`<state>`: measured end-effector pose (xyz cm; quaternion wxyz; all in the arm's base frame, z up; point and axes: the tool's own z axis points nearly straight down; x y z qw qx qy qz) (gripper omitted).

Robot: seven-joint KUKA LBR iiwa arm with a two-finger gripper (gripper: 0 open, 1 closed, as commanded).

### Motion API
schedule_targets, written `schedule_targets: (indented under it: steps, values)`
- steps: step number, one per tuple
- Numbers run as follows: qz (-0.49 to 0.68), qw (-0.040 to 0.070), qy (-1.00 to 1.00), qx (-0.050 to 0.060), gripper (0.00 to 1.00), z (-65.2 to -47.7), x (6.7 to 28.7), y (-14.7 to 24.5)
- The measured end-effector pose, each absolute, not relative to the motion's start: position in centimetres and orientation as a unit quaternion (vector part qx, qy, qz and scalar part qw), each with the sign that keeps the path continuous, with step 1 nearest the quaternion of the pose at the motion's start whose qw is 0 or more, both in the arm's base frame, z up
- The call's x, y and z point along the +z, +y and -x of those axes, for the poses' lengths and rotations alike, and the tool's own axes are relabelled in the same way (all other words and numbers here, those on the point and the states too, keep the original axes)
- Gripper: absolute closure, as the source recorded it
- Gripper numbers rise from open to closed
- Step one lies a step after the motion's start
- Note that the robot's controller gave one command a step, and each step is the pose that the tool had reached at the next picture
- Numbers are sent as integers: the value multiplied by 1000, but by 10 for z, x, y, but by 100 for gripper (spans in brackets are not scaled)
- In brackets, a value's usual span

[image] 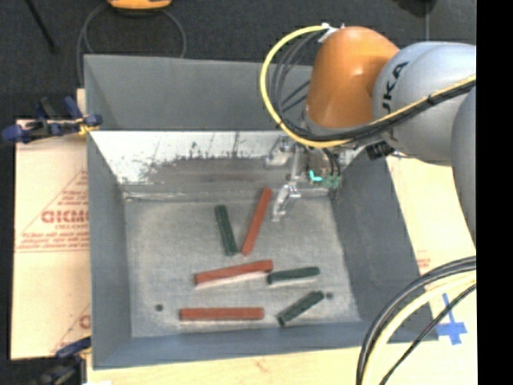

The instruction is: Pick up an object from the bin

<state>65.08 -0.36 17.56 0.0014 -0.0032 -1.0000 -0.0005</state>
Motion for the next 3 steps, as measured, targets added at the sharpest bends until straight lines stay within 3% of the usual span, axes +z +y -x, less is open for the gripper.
schedule_targets:
  steps: [1,2,3]
  values:
    - [3,-3,-1000,-1,0,-652,181,-4]
    - [-24,-6,-1000,1,0,-655,134,-10]
    - [-84,-4,-996,0,100,-659,81,-10]
